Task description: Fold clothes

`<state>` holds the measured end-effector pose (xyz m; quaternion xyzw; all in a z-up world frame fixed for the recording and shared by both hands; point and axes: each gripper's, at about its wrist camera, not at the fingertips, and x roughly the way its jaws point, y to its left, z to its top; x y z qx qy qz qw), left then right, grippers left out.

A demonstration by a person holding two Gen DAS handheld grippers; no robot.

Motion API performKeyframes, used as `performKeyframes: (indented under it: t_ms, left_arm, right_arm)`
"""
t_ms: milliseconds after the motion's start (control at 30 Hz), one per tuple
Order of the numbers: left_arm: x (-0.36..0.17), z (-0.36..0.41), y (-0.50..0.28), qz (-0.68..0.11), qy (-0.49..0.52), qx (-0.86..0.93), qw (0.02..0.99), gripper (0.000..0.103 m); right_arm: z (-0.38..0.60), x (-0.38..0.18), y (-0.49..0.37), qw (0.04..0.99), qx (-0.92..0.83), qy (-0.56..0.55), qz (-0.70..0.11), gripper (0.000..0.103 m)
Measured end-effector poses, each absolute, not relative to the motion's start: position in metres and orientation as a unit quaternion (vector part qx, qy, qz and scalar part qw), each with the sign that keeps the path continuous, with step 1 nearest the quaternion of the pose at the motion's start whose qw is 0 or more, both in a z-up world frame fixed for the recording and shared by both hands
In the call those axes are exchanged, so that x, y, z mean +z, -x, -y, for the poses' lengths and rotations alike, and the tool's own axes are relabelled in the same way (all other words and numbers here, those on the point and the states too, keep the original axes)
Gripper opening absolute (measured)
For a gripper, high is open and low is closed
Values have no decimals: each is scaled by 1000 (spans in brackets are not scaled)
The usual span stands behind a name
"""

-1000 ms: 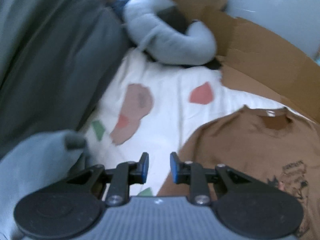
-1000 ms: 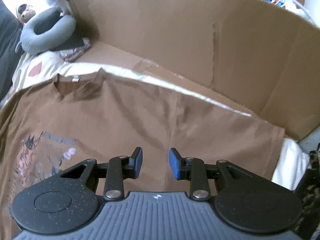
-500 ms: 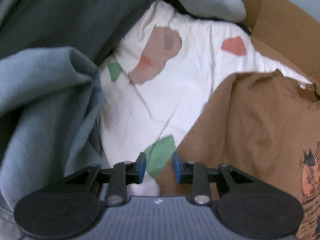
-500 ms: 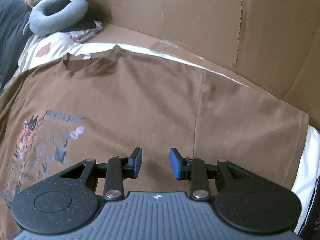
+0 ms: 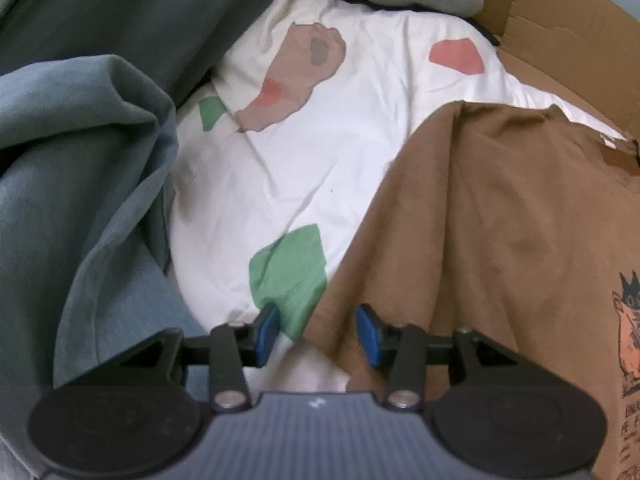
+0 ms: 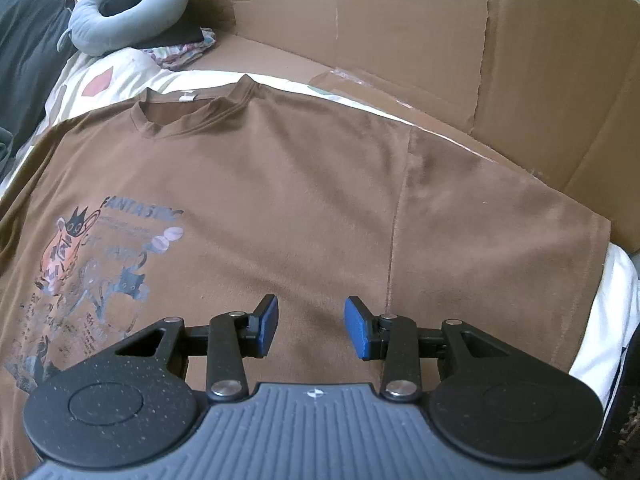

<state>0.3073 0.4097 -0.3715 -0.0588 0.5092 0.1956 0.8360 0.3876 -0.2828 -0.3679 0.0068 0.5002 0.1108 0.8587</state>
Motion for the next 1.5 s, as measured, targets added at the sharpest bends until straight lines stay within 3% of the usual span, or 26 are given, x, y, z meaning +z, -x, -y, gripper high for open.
performKeyframes:
  t_ms: [300,500,633,967,1000,1100,1133,1500]
  left_arm:
    - [-374,-396,-302,-492,87,213,840,25]
    - [-386,-394,-309,-493,100,227,834,28]
    - [-390,-396,-310,-496,94,234,831,39]
    - [-391,-407,-304,-487,128,223,835,40]
    - [-391,-409,-304,-485,132,222,836,39]
    - [-385,-406,-304,-488,113,208,840,10]
    - [-382,-405,-304,-489,107,203,842,7]
    - [-315,-427,-322,-450,41,202,869,6]
  right_arm:
    - [285,-360,-390,860,112,-3,-497,44]
    - [280,-363,-388,859,118,-5,-498,44]
    - [277,-365,-387,857,122,-3,-500,44]
    - [276,-363,-386,855,130,0,-502,44]
    - [276,-363,-386,854,133,3,-503,44]
    - [277,-360,-386,853,137,9,-503,44]
    - [278,-359,-387,854,137,10,-502,44]
    - [280,-361,-390,852,138,12,-504,44]
